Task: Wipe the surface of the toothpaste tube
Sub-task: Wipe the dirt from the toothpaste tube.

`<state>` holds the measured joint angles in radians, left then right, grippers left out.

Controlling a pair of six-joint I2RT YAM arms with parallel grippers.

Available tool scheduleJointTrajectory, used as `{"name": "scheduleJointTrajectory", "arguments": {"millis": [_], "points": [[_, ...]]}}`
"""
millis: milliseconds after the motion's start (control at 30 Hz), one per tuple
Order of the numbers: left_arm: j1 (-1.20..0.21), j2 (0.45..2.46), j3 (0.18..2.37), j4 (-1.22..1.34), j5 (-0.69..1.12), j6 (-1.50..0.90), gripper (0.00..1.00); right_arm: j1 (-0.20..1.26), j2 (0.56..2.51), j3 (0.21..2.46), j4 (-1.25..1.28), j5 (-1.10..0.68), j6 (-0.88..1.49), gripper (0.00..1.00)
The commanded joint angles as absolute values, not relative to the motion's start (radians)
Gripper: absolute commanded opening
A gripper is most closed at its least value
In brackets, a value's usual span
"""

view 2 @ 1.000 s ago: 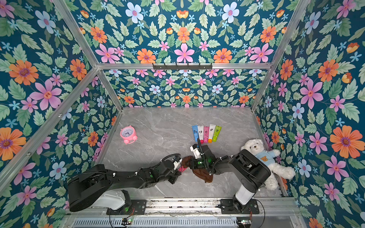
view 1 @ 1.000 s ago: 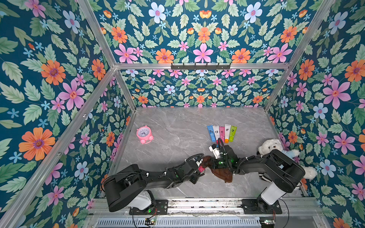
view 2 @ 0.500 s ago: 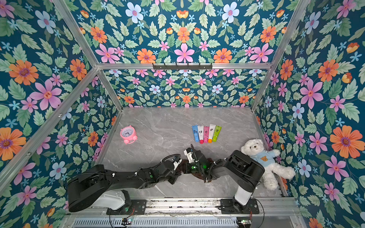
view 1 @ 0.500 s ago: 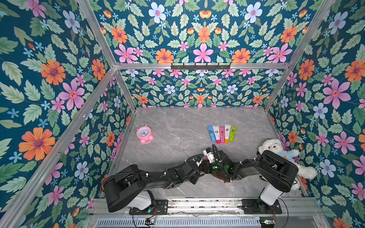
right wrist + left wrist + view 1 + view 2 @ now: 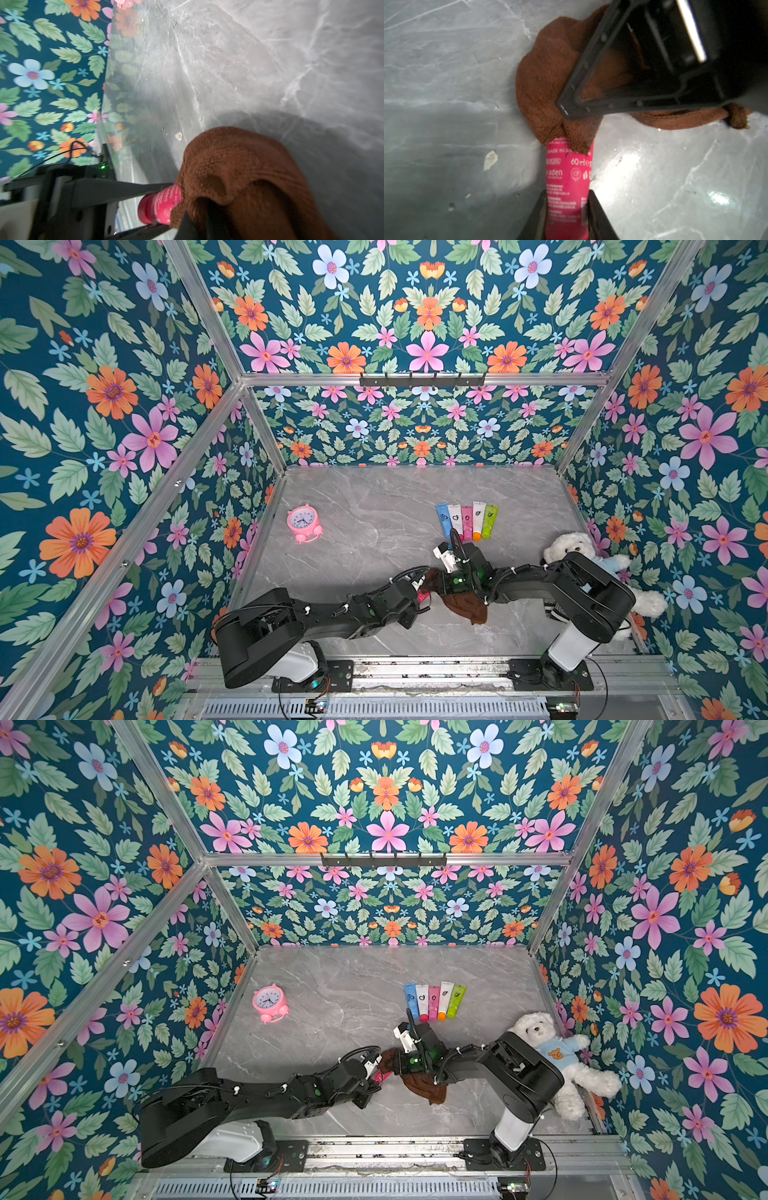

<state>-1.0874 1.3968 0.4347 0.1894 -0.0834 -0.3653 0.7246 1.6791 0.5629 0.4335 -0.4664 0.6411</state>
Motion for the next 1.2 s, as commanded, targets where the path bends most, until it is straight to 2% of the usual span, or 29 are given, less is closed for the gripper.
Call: {"name": "scheduleJointTrajectory", "arguments": {"millis": [0,133,267,433,567,733,900,1167], "points": [[-1.087,1.397,0.436,0.152,-0.138,-0.377,0.00,0.783,1.667,0.528,0.199,-0.472,0.692,0.00],[-1.088,1.400,0.438,0.152,-0.137,-0.374,0.00,0.850,1.668,0.544,0.231,-0.493,0.729,0.00],[-1.088,1.397,0.437,0.152,-0.137,-0.374,0.00,0.847,1.728,0.542,0.309,-0.510,0.743,0.00],[-1.094,1.389,0.433,0.152,-0.141,-0.373,0.00,0.762,1.734,0.520,0.310,-0.497,0.722,0.00],[-1.095,1.394,0.436,0.152,-0.138,-0.371,0.00,0.664,1.672,0.535,0.165,-0.421,0.646,0.00],[-1.097,1.391,0.436,0.152,-0.143,-0.374,0.00,0.649,1.640,0.580,0.100,-0.397,0.609,0.00],[-1.097,1.394,0.436,0.151,-0.141,-0.373,0.00,0.714,1.698,0.574,0.181,-0.453,0.647,0.00],[-1.097,1.406,0.445,0.149,-0.135,-0.370,0.00,0.868,1.685,0.570,0.305,-0.509,0.756,0.00]]}}
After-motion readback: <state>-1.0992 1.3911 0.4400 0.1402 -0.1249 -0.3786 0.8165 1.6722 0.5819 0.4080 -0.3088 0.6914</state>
